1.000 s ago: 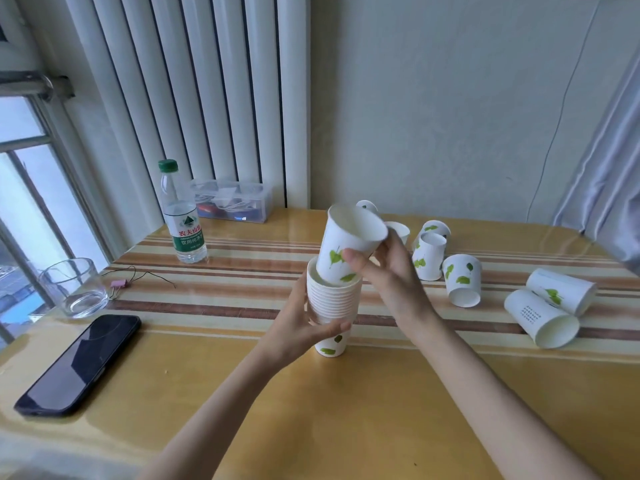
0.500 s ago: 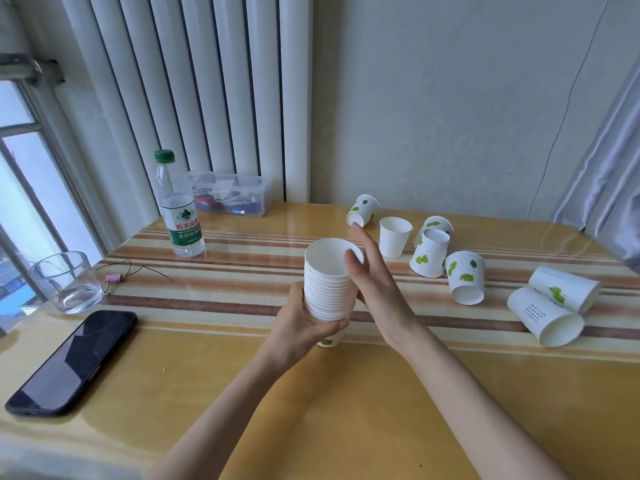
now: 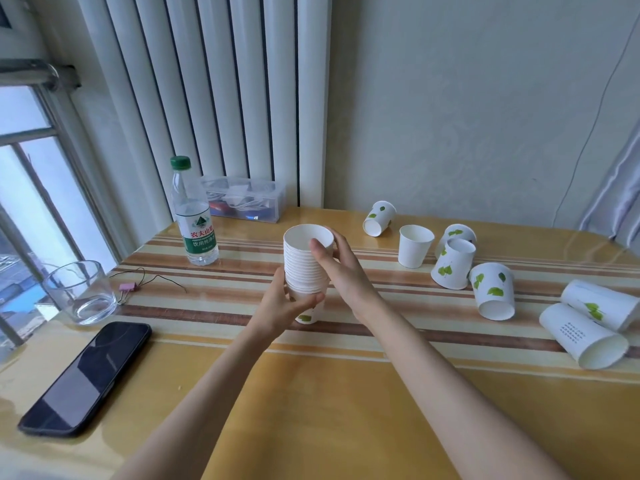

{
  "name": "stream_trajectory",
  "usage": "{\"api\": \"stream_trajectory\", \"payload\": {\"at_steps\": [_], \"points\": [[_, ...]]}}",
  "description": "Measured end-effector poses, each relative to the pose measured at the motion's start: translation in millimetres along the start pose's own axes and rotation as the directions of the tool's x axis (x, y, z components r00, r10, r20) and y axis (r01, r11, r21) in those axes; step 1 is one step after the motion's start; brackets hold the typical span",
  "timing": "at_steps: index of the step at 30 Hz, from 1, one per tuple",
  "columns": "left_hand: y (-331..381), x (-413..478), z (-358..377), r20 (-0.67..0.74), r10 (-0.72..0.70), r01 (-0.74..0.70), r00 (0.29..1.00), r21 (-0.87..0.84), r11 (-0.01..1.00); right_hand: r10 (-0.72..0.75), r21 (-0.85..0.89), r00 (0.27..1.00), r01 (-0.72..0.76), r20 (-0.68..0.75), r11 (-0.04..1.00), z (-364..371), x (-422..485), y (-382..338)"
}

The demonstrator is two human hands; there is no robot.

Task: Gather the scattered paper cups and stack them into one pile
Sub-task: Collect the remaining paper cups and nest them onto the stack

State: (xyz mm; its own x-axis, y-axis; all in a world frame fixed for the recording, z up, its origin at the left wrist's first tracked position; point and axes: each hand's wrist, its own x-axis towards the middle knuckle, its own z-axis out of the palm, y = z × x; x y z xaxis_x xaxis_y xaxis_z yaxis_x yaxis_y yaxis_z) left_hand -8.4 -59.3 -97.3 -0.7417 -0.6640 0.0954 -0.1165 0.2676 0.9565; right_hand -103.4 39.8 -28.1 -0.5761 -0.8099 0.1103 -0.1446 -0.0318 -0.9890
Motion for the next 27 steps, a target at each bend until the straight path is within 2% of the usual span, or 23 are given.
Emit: {"api": "stream_trajectory", "payload": {"at_steps": [3, 6, 8, 10, 12, 15, 18, 21, 23, 25, 27], "points": [[3, -12, 2, 0.005, -0.009, 0.009, 1.0, -0.021, 1.0, 0.003, 0.004, 0.999, -0.003, 0.054, 1.0, -3, -4, 1], [8, -37, 4, -0.178, -0.058, 0.063, 0.982, 0.024, 0.998, 0.064, -0.075, 0.998, -0.063, 0.005, 0.995, -22, -20, 11], [12, -63, 9, -0.328, 0.026, -0.001, 0.944, 0.077, 0.997, 0.069, -0.105, 0.995, -0.076, -0.069, 0.992, -43, -35, 25], [20, -87, 18, -0.375, 0.189, -0.149, 0.908, 0.134, 0.98, 0.042, -0.106, 0.987, -0.059, -0.155, 0.993, -66, -51, 39], [28, -98, 30, -0.265, 0.263, -0.233, 0.928, 0.14, 0.963, 0.024, -0.12, 0.968, -0.056, -0.249, 0.991, -91, -65, 50], [40, -87, 58, -0.046, 0.261, -0.255, 0.964, 0.12, 0.96, 0.001, -0.157, 0.916, -0.07, -0.401, 0.985, -127, -77, 63], [48, -56, 88, 0.008, 0.216, -0.216, 0.976, 0.085, 0.973, -0.02, -0.179, 0.853, -0.087, -0.522, 0.98, -157, -74, 64], [52, -9, 112, 0.042, 0.13, -0.133, 0.991, 0.081, 0.988, -0.112, -0.263, 0.77, -0.074, -0.628, 0.962, -185, -52, 57], [55, 24, 126, 0.024, 0.068, -0.07, 0.997, 0.056, 0.996, -0.189, -0.359, 0.743, -0.073, -0.642, 0.931, -200, -29, 52], [55, 54, 139, -0.007, 0.005, -0.005, 1.0, -0.006, 1.0, -0.228, -0.455, 0.768, -0.092, -0.599, 0.886, -210, -7, 48], [52, 83, 152, -0.017, -0.038, 0.037, 0.999, -0.035, 0.999, -0.307, -0.654, 0.797, -0.141, -0.52, 0.743, -219, 16, 48]]}}
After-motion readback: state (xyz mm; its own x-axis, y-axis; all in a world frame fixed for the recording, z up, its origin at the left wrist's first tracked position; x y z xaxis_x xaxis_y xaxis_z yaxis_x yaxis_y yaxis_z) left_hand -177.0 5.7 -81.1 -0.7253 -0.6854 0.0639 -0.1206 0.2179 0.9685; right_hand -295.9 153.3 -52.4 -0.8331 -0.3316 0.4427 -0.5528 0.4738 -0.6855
